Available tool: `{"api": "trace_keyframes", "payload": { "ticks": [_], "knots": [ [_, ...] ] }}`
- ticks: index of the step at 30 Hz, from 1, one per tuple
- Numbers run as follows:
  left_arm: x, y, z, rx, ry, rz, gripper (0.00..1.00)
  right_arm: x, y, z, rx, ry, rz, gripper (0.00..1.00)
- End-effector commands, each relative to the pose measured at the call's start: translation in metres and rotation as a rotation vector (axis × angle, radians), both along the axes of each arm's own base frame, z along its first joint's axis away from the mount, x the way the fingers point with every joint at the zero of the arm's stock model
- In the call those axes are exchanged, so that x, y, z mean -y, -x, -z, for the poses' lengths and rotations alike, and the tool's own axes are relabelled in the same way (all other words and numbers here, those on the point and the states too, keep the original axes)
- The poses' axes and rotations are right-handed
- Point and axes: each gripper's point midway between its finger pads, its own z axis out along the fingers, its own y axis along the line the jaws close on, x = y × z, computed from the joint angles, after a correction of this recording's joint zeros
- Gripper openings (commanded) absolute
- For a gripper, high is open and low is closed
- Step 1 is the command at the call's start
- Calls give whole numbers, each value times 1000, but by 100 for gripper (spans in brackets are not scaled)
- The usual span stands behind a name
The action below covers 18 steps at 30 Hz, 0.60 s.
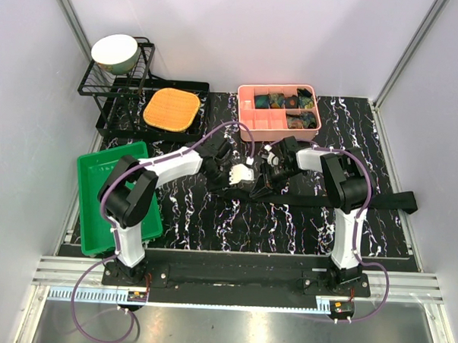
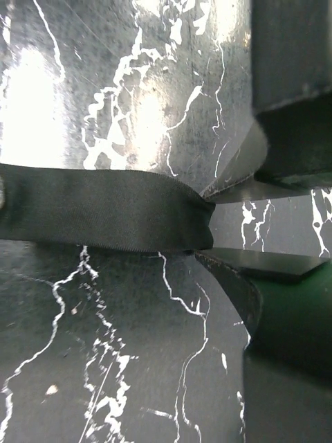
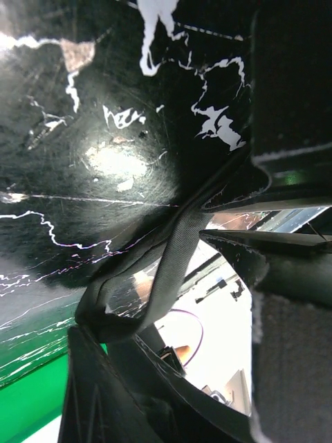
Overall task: Roll the ties
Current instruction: Roll the tie at the center of the board.
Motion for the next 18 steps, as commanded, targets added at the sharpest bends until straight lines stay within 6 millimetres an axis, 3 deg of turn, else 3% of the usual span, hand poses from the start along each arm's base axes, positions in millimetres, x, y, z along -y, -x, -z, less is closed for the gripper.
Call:
{"api": "trace_keyframes", "payload": {
  "ticks": [1,6,11,14,18],
  "knots": [
    [22,-3,-38,38,103,39,31,2,-11,12,41,48,-2,20],
    [38,-2,-54,25,147,60,29,2,-12,11,41,49,-2,20],
    [67,3,-65,0,192,86,29,1,-13,11,39,47,-1,21],
    [80,2,-63,-12,190,88,29,0,-13,6,36,37,1,21],
    [85,2,-48,-22,149,92,29,0,-13,-15,44,4,-2,25]
  ]
}}
